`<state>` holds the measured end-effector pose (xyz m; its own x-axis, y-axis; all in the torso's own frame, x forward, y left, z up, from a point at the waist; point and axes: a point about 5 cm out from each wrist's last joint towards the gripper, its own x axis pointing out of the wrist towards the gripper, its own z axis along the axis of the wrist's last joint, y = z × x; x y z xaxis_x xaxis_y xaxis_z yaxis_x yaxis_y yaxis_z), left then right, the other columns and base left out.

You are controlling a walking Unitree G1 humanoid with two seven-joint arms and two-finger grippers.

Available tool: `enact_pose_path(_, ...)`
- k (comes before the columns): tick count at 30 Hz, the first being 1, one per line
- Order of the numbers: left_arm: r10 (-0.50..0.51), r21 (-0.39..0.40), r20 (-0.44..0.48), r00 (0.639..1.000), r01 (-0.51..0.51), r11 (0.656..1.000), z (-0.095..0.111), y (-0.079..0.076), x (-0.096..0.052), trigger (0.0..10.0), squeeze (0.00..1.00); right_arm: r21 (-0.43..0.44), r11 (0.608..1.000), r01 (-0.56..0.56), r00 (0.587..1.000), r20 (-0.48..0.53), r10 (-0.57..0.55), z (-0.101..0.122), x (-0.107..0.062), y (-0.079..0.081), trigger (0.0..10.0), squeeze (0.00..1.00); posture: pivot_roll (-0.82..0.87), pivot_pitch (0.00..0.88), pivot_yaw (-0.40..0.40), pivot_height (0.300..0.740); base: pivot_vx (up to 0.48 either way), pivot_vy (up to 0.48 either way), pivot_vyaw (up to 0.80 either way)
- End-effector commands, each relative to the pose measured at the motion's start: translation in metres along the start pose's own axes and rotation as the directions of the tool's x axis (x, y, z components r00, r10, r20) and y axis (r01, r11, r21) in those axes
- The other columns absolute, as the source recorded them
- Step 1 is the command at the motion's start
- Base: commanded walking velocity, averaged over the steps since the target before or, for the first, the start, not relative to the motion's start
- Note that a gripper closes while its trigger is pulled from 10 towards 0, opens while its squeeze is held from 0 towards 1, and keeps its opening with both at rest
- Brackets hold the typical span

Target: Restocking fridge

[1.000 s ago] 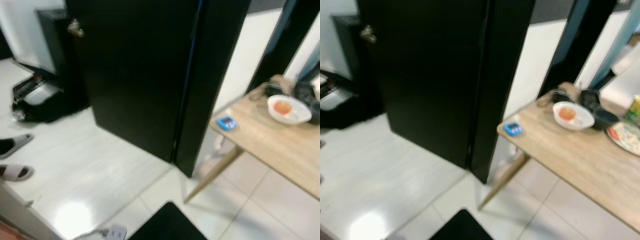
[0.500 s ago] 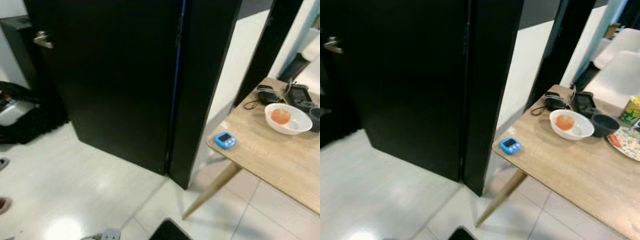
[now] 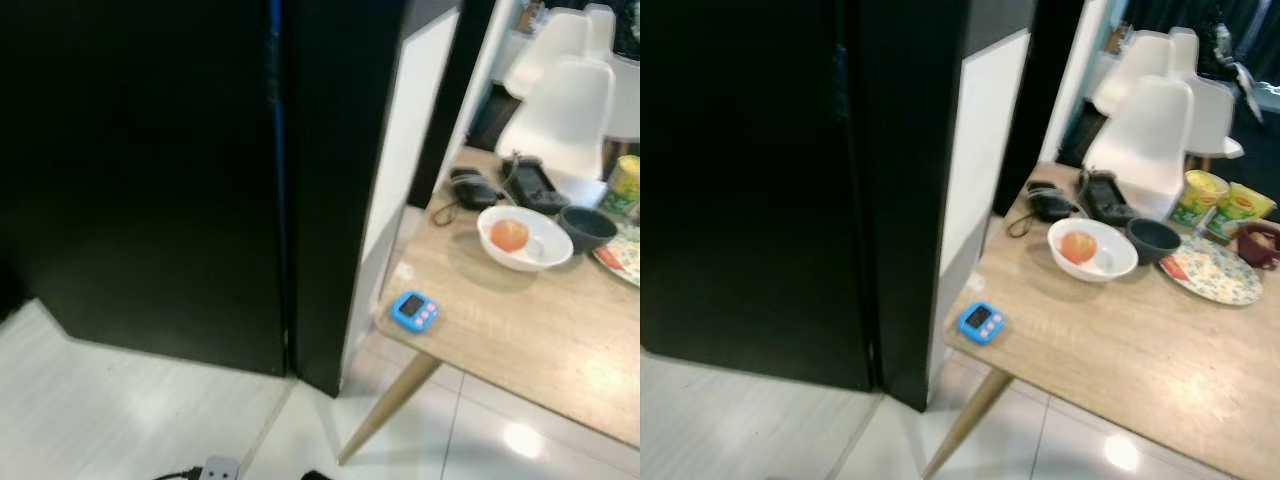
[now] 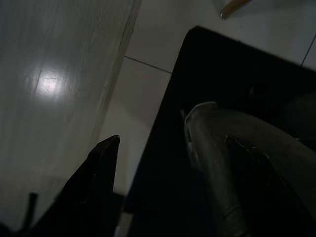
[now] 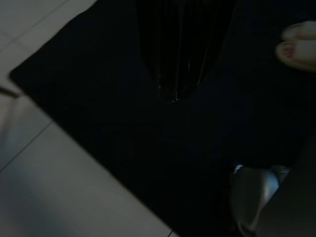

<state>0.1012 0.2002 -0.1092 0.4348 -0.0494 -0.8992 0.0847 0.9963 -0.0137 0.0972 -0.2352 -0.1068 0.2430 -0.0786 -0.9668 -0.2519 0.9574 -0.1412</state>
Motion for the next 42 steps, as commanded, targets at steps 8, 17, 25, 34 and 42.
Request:
enact_pose_path(8,-0.026,0.005,-0.077,0.997,0.026,1.0,-0.017,-0.01,-0.002,10.0,0.0,0.006,1.0,0.004,1.0,-0.014,-0.004,-0.003,0.0,-0.001,10.0,0.0,0.05,0.0,-0.047,0.74,0.0,0.0,-0.79)
enact_pose_path(17,-0.034,0.009,-0.059,0.998,0.034,0.999,-0.012,-0.011,0.0,10.0,0.0,0.007,1.0,0.003,1.0,-0.016,-0.003,-0.004,0.0,-0.001,10.0,0.0,0.05,0.0,-0.044,0.74,0.0,0.0,-0.79)
enact_pose_path(25,-0.04,0.013,-0.046,0.998,0.041,0.999,-0.008,-0.013,0.001,10.0,0.0,0.007,1.0,0.005,1.0,-0.013,-0.005,-0.004,0.0,-0.001,10.0,0.0,0.05,0.0,-0.045,0.74,0.0,0.0,-0.79)
enact_pose_path(34,-0.054,0.01,-0.045,0.998,0.055,0.998,-0.007,-0.014,0.001,10.0,0.0,0.021,1.0,0.013,1.0,0.023,-0.014,0.001,0.0,-0.002,10.0,0.0,0.05,0.0,-0.046,0.74,0.0,-0.03,-0.34)
enact_pose_path(42,-0.02,0.014,-0.054,0.998,0.021,1.0,-0.008,-0.008,0.0,10.0,0.0,0.019,1.0,0.008,0.999,0.033,-0.009,0.003,0.0,-0.001,10.0,0.0,0.05,0.0,-0.047,0.74,0.0,-0.452,0.0)
